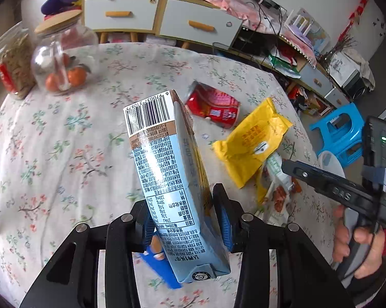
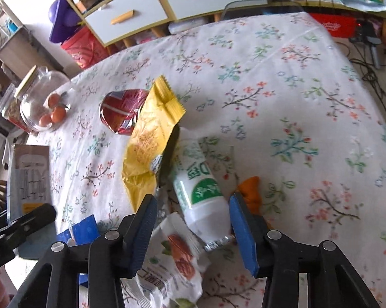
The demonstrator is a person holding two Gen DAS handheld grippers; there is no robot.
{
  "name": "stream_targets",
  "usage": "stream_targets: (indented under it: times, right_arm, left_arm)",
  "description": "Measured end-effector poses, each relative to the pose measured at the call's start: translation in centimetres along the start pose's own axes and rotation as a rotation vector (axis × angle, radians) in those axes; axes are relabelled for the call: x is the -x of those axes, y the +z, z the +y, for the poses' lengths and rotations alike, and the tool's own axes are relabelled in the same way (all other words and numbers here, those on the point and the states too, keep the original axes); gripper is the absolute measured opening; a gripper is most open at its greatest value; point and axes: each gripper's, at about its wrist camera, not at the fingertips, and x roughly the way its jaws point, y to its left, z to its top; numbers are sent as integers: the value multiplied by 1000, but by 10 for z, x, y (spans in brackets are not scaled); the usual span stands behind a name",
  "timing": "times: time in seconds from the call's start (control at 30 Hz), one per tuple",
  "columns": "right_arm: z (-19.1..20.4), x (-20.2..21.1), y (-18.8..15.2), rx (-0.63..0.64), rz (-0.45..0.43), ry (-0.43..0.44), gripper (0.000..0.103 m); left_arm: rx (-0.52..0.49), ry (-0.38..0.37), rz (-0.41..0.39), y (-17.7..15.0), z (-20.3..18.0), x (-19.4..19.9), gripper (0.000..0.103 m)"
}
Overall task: Collect trash
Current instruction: 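Grasp the juice carton with the left gripper while the right gripper grasps a white bottle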
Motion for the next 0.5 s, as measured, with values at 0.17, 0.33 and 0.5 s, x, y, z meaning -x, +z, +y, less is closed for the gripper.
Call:
stream_targets:
  times: [0.17, 0.33, 0.5]
  right_arm:
    - [1, -18, 3, -1, 24, -32, 50]
    - [0, -37, 4, -19, 62, -36, 47]
    - [6, -36, 6, -23, 43, -31, 40]
  left_arm:
    - [24, 3, -2, -6, 20, 7, 44]
    - [51, 6, -4, -11, 36, 13, 44]
    - [72, -1, -12, -12, 43, 18, 44]
